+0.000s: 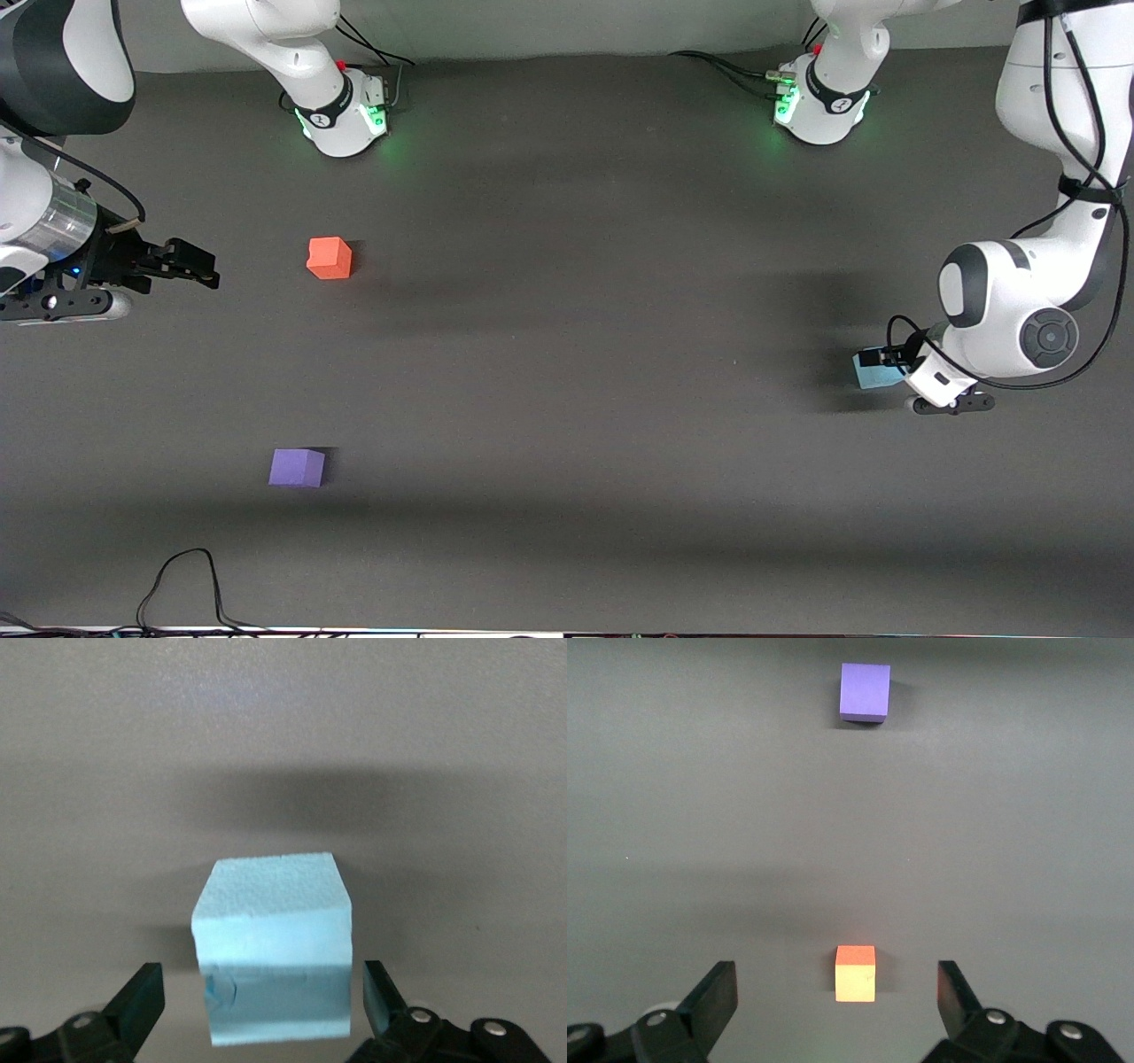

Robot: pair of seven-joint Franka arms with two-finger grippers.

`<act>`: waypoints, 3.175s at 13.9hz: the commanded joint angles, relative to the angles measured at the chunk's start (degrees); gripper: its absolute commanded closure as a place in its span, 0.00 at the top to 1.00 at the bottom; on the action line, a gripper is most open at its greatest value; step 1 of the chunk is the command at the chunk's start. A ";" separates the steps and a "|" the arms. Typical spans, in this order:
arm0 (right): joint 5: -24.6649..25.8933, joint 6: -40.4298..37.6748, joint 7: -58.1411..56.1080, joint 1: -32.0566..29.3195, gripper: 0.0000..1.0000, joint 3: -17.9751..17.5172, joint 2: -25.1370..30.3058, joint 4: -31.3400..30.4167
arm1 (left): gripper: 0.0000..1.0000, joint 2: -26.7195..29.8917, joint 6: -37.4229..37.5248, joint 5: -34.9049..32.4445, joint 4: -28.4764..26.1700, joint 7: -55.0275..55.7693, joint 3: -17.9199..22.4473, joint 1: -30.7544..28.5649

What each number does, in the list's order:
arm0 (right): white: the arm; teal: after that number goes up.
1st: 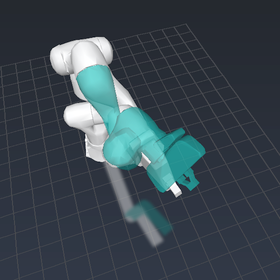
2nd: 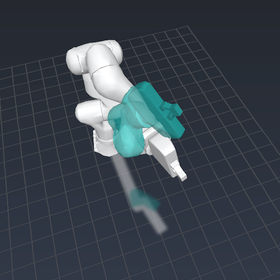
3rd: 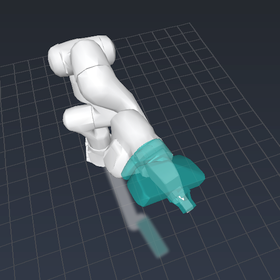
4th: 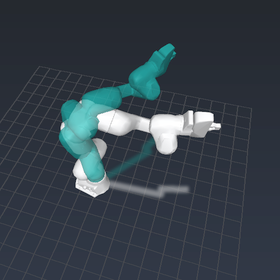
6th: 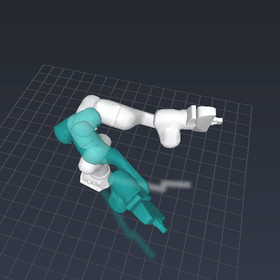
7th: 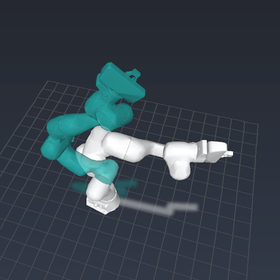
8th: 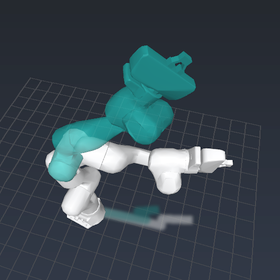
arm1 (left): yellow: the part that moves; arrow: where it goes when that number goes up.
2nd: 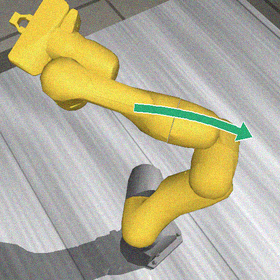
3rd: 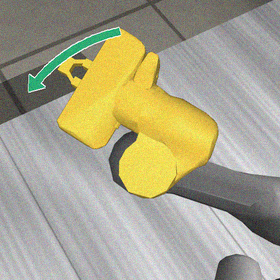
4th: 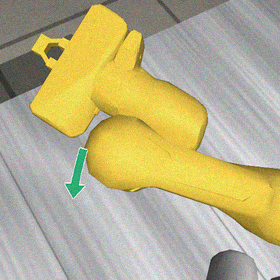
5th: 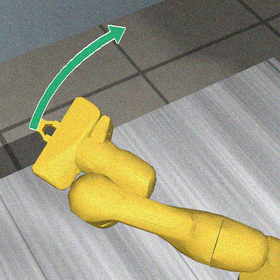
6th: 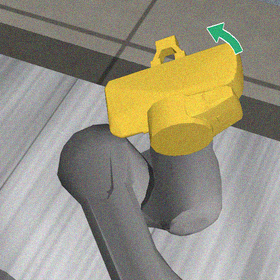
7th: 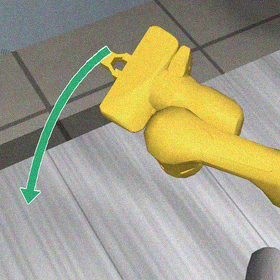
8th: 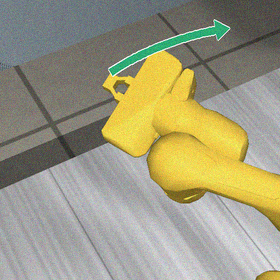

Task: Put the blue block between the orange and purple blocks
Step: 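Lower the left gripper and grasp the light blue block, then lift the light blue block with the left gripper, then carry the blue block toward the table middle with the left gripper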

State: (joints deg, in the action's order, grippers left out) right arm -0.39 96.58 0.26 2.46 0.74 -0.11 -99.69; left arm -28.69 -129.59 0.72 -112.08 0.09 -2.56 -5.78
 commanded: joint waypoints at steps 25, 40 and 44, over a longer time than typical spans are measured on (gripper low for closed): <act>0.04 1.24 -0.87 -0.17 1.00 1.98 0.38 -0.24 | 0.15 21.04 47.15 1.48 20.59 0.78 -0.25 0.50; 0.04 1.86 -0.78 0.00 1.00 1.98 0.29 -0.42 | 0.17 -26.39 9.75 -7.04 51.34 70.12 -11.33 43.21; 0.04 1.86 -0.78 0.09 1.00 1.98 0.29 -0.42 | 0.20 -32.73 5.32 -8.01 53.97 72.94 -3.61 53.49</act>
State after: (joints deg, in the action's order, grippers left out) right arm -0.39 97.88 0.26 2.34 2.58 -0.20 -99.78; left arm -58.22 -125.01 -6.08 -63.43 70.33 -10.18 42.81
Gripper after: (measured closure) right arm 0.000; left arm 0.441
